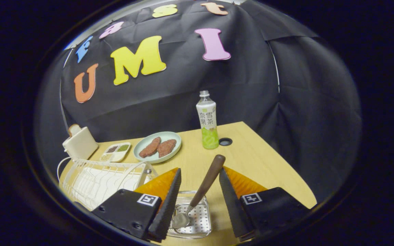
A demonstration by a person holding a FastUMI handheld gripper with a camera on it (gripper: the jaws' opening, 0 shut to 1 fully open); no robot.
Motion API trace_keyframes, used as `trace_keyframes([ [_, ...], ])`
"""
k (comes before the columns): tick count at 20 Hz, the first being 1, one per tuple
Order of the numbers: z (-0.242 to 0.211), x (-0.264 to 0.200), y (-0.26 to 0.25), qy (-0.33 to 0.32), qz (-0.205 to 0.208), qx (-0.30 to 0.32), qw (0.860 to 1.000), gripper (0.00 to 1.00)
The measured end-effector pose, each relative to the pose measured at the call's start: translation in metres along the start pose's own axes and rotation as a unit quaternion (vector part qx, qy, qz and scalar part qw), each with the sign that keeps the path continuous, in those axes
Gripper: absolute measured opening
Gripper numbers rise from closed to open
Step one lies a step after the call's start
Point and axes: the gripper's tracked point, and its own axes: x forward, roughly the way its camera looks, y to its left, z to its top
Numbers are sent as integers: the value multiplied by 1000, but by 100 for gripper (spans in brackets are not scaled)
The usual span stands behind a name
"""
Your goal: Take the plate from the dish rack, then take the spoon from the basket and place it into the plate.
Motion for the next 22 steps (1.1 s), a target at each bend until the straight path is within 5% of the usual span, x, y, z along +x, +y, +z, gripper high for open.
trace_keyframes([
  [3, 10, -8, -6, -28, -14, 12, 999, 45],
  [4, 10, -12, 3, -28, 2, 17, 999, 26],
  [6, 12, -18, 1, -35, -15, -3, 999, 16],
  [16, 61, -92, 9, -134, -35, -26, 990, 12],
  [22, 74, -177, 50, -189, 1, -68, 980, 12],
])
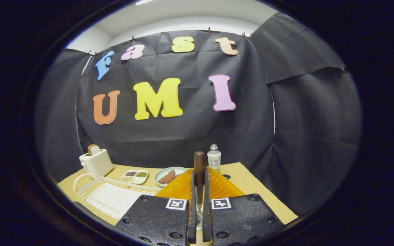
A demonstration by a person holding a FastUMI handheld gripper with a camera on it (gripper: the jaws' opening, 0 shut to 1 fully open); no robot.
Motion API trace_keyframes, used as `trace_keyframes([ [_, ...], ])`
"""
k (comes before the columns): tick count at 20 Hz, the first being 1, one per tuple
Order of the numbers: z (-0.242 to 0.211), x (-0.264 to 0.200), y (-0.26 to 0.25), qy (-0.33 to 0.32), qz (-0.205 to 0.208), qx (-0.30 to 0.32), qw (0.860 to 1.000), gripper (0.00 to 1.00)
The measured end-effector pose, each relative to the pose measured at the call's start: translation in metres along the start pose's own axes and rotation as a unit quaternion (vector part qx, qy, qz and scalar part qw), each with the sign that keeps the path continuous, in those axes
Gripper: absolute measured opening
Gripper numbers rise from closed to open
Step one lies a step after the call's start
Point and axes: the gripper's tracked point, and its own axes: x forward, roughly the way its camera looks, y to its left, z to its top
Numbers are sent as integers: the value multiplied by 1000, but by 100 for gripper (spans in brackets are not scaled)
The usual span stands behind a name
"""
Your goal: Take the plate from the dish rack, then take the spoon from the basket and place it into the plate.
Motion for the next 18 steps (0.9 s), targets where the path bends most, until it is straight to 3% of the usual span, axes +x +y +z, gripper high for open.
trace_keyframes([
  [5, -5, -73, 40, -25, 23, -20, 999, 12],
  [11, -69, -141, 94, -18, 33, -29, 999, 12],
  [14, -104, -163, 123, 3, 56, -23, 998, 12],
  [18, -138, -172, 142, 2, 47, -14, 999, 13],
])
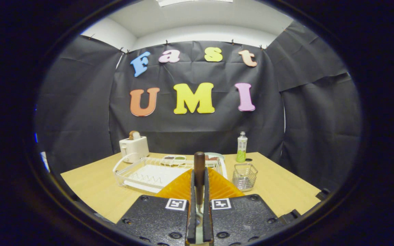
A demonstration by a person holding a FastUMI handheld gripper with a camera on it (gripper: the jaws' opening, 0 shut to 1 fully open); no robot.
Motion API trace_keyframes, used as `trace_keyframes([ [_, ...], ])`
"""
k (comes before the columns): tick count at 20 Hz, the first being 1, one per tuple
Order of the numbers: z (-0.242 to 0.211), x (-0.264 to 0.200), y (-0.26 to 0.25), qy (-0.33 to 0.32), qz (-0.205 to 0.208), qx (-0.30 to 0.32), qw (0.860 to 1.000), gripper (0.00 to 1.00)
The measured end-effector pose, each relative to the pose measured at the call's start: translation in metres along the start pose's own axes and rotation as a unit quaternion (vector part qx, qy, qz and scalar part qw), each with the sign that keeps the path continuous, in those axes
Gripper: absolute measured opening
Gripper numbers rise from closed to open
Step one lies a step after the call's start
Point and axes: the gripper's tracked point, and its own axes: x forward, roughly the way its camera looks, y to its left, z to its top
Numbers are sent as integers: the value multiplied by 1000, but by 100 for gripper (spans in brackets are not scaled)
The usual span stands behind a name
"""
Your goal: Take the plate from the dish rack, then take the spoon from the basket and place it into the plate.
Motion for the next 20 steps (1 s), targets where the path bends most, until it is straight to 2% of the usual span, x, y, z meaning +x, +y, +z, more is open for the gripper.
trace_keyframes([
  [4, -25, 3, 20, 16, 8, 44, 999, 14],
  [6, -28, 7, 12, 7, -11, 36, 999, 14],
  [10, -47, 17, 1, 25, -18, 32, 999, 16],
  [15, -43, 18, -26, 25, -30, 49, 998, 20],
  [19, -36, 9, -51, 17, -40, 45, 998, 36],
  [20, -33, 5, -56, 15, -40, 41, 998, 47],
])
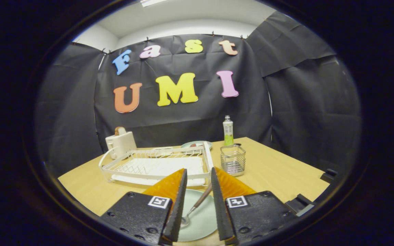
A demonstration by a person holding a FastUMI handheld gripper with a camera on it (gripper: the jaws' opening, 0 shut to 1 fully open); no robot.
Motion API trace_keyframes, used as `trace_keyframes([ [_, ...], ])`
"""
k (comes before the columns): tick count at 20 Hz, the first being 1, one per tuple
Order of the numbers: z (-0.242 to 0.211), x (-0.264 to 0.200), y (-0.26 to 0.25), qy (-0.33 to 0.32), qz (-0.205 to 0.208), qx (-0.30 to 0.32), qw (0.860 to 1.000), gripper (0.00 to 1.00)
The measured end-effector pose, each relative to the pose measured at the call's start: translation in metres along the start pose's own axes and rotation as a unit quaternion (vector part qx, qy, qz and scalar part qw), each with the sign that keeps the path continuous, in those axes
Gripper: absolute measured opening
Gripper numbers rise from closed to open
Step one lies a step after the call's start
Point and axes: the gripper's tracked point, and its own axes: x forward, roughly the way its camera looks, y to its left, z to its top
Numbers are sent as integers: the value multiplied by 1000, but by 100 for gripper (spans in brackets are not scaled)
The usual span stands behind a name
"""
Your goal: Take the plate from the dish rack, then take the spoon from the basket and place it into the plate.
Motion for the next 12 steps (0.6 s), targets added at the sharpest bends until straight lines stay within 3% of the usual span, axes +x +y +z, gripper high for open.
trace_keyframes([
  [4, 10, -17, -17, -11, -13, -22, 1000, 94],
  [6, 16, -25, -21, -12, -14, -25, 1000, 100],
  [12, 42, -59, -27, -20, -7, -2, 1000, 100],
])
